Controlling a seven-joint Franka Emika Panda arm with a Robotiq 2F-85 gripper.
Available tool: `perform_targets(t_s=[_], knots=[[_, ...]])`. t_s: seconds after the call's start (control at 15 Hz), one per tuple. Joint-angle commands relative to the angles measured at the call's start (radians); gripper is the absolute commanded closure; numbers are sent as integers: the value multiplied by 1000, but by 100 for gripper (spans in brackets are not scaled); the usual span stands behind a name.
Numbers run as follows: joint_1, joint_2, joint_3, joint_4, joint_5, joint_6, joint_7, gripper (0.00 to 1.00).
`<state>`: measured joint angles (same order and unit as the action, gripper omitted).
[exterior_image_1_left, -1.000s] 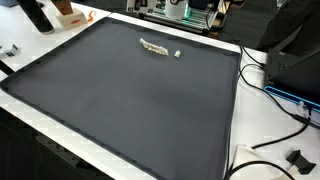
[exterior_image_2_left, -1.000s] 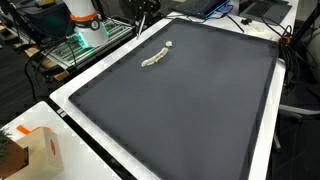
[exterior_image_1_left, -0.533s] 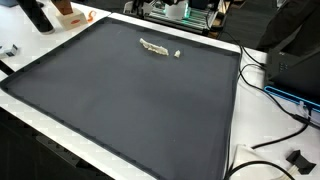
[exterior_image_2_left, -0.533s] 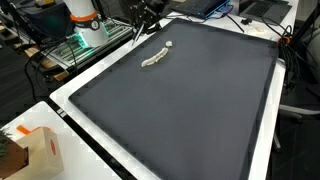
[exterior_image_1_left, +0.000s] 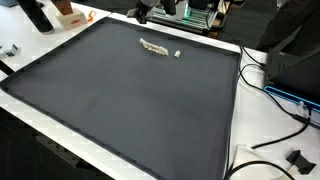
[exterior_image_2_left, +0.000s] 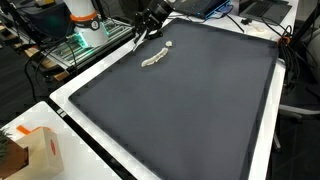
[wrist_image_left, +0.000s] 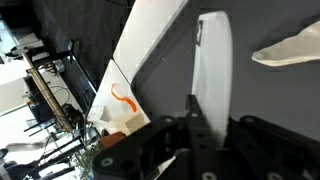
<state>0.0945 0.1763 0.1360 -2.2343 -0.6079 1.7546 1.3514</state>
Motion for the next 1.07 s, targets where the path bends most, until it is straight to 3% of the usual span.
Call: perform_targets(t_s=[0.0,1.0], knots=[[43,53,-18,34,-44,-33,-24,99],[88,93,-12,58,-106,9,-272,99]])
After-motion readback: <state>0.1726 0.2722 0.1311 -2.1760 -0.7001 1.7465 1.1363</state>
